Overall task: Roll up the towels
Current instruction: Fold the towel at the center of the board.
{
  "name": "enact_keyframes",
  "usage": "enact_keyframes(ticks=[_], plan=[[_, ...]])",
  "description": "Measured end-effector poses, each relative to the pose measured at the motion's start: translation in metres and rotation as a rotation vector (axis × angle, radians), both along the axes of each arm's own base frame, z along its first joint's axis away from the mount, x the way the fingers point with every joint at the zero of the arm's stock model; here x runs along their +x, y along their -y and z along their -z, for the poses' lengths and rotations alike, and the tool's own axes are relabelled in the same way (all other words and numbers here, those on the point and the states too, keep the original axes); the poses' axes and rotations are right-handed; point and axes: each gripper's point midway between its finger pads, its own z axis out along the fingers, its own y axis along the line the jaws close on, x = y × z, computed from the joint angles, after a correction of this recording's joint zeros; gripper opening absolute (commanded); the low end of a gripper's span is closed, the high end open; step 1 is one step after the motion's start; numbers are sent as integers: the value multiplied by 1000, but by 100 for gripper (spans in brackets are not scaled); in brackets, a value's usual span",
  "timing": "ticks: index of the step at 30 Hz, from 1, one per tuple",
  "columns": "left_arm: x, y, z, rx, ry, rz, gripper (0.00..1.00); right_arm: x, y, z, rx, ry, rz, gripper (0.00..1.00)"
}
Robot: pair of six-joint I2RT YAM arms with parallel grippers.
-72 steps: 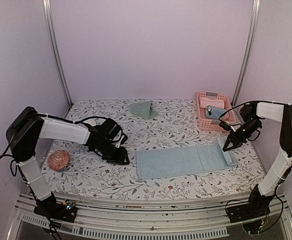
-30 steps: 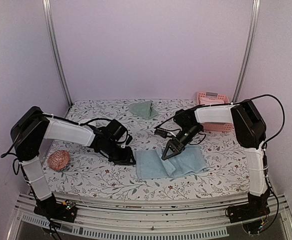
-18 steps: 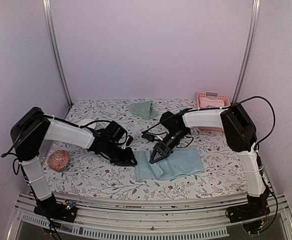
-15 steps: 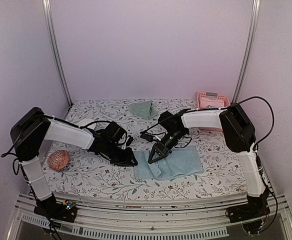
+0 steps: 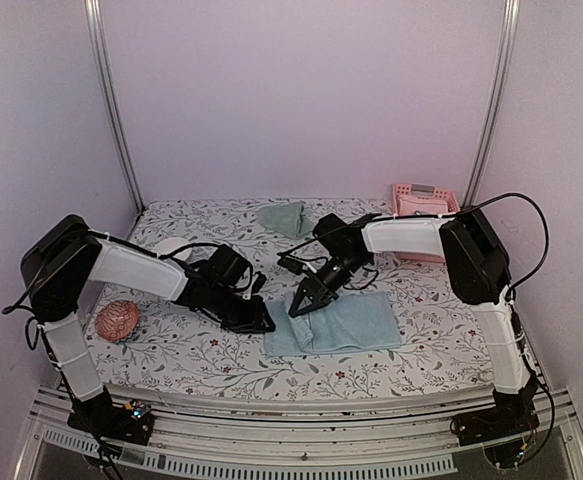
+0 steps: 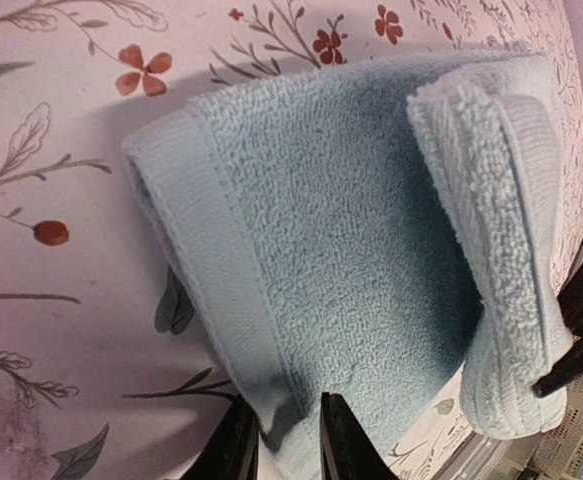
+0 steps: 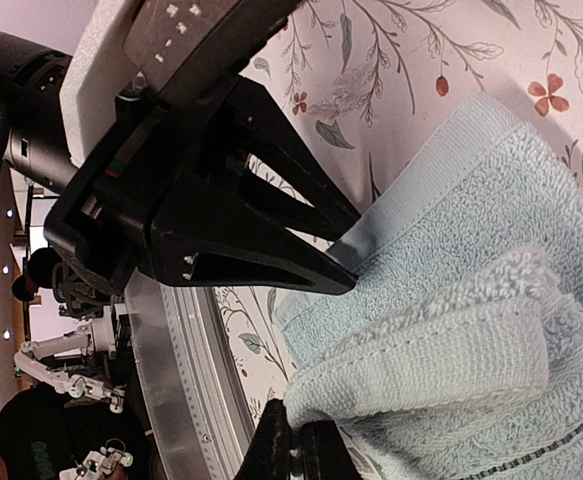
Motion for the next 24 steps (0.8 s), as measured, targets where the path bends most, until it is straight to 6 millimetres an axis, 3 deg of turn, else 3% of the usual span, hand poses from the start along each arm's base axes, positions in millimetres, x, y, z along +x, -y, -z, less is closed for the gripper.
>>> enact_keyframes(ticks=[8,16,18,20,21,24], plan=[[-1,0,0,-5,0,1,24,8,-12,-4,3,11,24,3],[-1,1,0,-6,-1,0,24,8,-17,26,-36,-38,29,4],[0,1,0,-6,-1,0,24,7,-18,27,-38,-42,29,13],[0,1,0,-6,-1,0,24,5,-19,25,-32,-49,26,33],[0,1,0,-6,-1,0,24,4,-20,24,-28,-54,25,39],[0,0,0,-5,0,-6,25,2,-24,17,2,-57,9,44]])
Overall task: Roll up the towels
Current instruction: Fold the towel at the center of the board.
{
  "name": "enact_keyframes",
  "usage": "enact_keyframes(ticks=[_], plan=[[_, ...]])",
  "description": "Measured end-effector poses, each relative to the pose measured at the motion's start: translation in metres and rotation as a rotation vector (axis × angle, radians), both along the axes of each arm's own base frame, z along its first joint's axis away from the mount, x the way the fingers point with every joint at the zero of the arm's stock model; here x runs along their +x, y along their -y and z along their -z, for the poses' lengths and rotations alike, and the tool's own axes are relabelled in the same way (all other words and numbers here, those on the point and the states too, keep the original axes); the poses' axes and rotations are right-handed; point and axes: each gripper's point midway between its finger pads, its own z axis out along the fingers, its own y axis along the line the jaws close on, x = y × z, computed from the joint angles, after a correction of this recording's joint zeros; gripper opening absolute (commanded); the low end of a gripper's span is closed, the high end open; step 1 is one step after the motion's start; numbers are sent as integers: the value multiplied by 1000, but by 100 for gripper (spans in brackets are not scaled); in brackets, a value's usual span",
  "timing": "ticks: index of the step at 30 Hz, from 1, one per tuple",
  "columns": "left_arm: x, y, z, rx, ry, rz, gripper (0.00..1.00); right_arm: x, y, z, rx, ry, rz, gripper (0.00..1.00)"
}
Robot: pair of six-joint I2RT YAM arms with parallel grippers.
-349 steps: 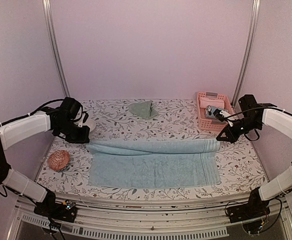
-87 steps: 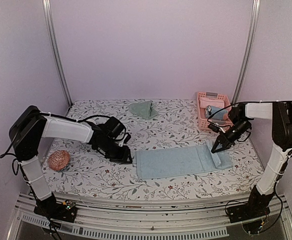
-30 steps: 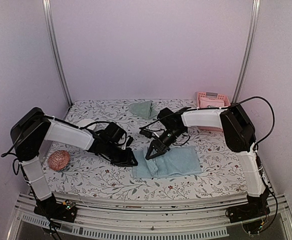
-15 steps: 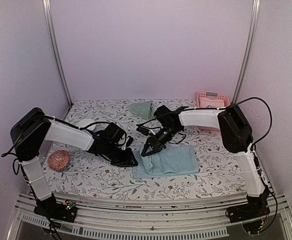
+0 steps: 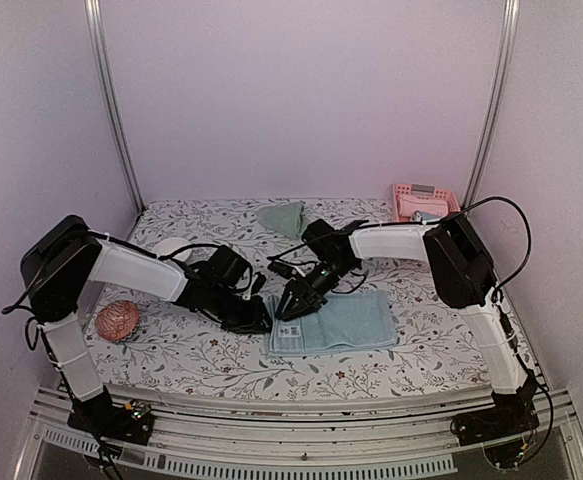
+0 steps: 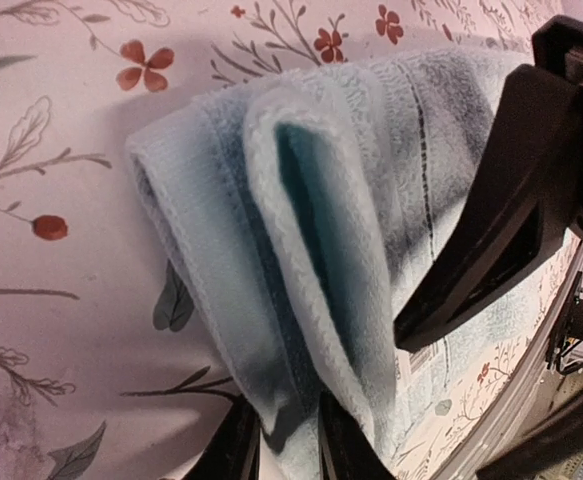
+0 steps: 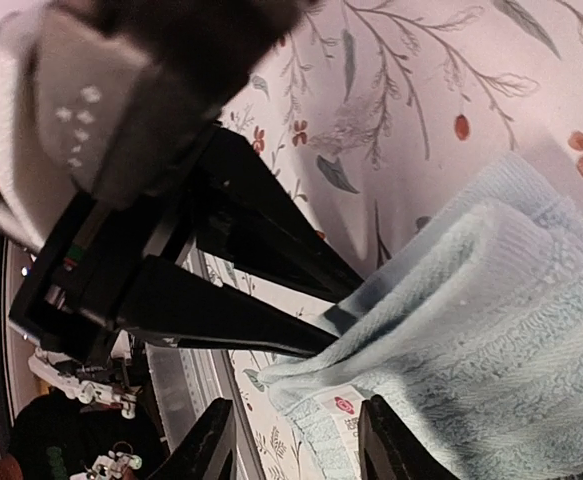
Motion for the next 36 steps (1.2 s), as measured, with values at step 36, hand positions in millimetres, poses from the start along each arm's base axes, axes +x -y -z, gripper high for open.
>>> enact_keyframes(ticks=[36], plan=[[6,25,-29,-58,16,3,29,40,186,-23,-93,554,132,36]])
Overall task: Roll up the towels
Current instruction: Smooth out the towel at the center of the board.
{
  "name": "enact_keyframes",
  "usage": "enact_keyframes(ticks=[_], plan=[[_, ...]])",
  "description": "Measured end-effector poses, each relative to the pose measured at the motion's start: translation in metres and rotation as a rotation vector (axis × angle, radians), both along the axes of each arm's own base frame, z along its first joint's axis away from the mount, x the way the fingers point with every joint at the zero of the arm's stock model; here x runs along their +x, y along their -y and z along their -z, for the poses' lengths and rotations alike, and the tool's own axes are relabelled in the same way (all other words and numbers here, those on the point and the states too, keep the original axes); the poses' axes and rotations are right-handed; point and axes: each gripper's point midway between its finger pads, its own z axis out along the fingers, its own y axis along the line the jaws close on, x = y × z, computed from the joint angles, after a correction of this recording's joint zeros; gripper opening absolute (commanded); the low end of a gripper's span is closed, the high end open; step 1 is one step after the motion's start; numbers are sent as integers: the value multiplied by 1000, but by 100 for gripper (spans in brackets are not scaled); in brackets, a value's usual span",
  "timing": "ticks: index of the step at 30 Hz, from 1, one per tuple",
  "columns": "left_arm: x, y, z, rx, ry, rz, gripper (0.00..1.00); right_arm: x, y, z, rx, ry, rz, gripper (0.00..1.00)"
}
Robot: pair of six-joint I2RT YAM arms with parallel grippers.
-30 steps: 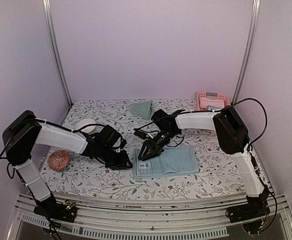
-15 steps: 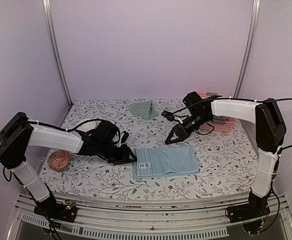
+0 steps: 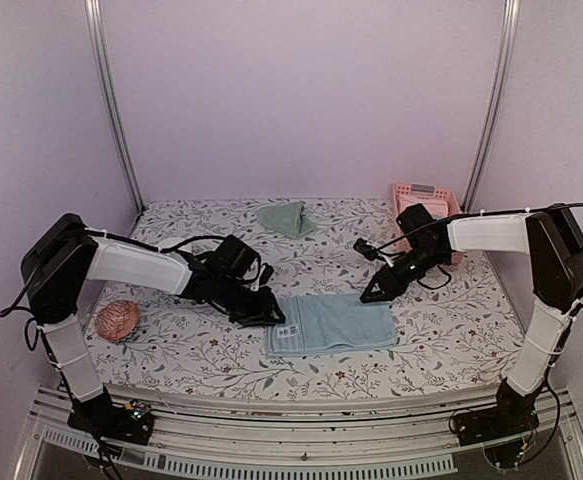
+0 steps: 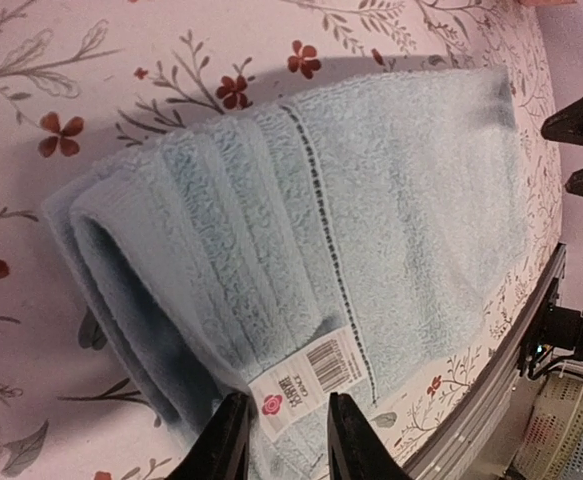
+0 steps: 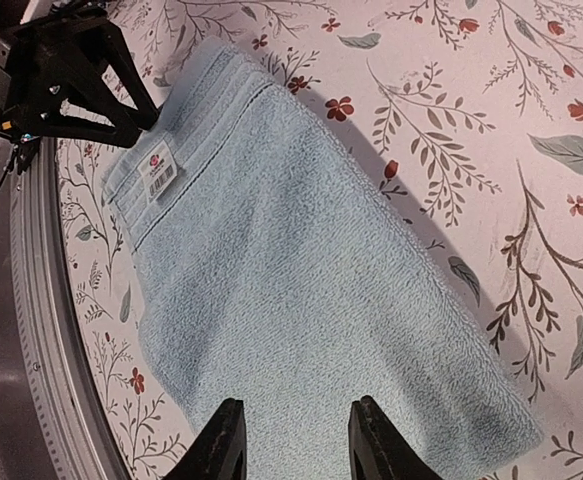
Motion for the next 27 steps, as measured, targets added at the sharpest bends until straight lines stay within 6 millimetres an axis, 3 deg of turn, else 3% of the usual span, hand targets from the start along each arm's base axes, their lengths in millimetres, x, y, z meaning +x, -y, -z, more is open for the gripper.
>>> enact_keyframes(ticks=[8,13,18,27], plan=[[-2,-13,11,110,-29,-39,27,3,-1,-1,7,26,-11,35],[0,-8,11,118,-28,-29,20,3,-1,-1,7,30,-13,35],[-1,-2,8,109,-19,-9,0,3,-1,1,2,30,-14,35],[-6,-7,2,138,-30,0,0,4,0,3,-3,32,-18,34]])
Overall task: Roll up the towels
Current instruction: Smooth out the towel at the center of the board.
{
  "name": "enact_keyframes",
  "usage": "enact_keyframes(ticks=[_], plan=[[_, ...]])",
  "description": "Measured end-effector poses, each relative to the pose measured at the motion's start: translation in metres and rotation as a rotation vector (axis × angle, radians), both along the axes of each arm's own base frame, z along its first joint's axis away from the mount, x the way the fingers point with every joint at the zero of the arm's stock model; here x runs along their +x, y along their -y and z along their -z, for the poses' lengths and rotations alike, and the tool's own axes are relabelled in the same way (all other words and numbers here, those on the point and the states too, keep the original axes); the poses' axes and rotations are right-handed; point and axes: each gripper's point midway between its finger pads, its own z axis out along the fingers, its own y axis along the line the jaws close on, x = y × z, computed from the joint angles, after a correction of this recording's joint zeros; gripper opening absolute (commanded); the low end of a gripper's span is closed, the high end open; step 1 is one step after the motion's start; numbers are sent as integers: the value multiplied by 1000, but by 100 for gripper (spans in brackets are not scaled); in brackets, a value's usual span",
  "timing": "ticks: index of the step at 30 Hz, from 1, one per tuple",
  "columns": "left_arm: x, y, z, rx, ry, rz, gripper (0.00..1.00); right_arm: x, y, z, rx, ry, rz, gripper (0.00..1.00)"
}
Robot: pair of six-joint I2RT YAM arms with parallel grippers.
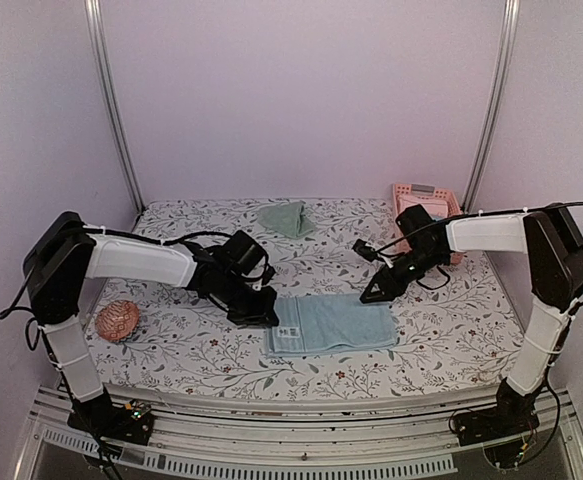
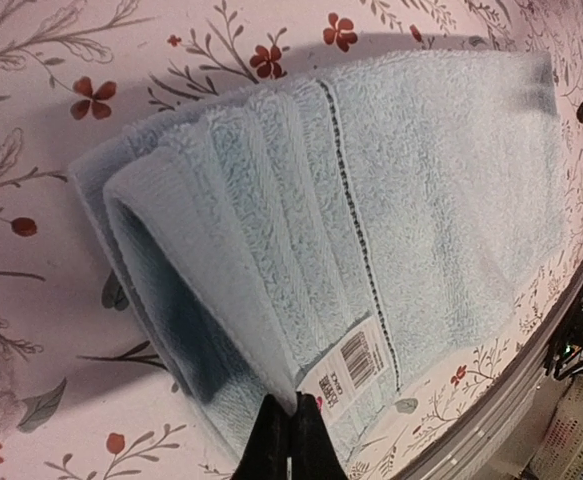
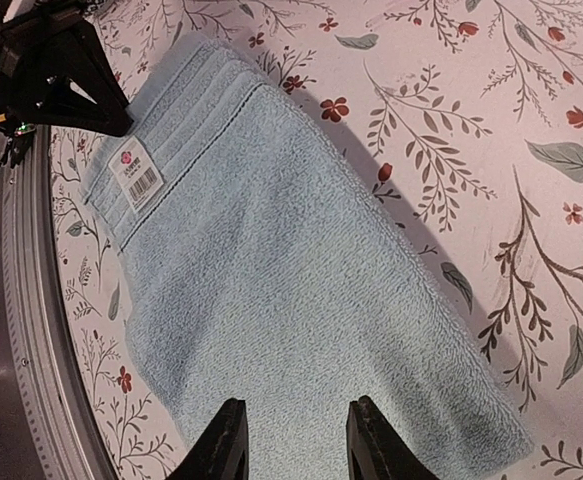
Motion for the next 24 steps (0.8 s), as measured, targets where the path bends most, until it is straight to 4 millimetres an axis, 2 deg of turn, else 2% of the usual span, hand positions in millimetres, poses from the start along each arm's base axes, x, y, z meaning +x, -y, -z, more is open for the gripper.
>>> enact_keyframes(ticks=[4,18,22,24], plan=[[-3,-3,-3,23,-19,4,0,-1,0,5,-5,-11,-1,34],[-7,-22,11,119,-49,-13,0,-2,1,15,-19,-33,-5,34],[-6,-24,24,151,-60,-7,0,-1,4,27,-51,-47,3,34],[-5,-24,24,154,-58,-4,0,0,8,36,-82,-51,12,33]])
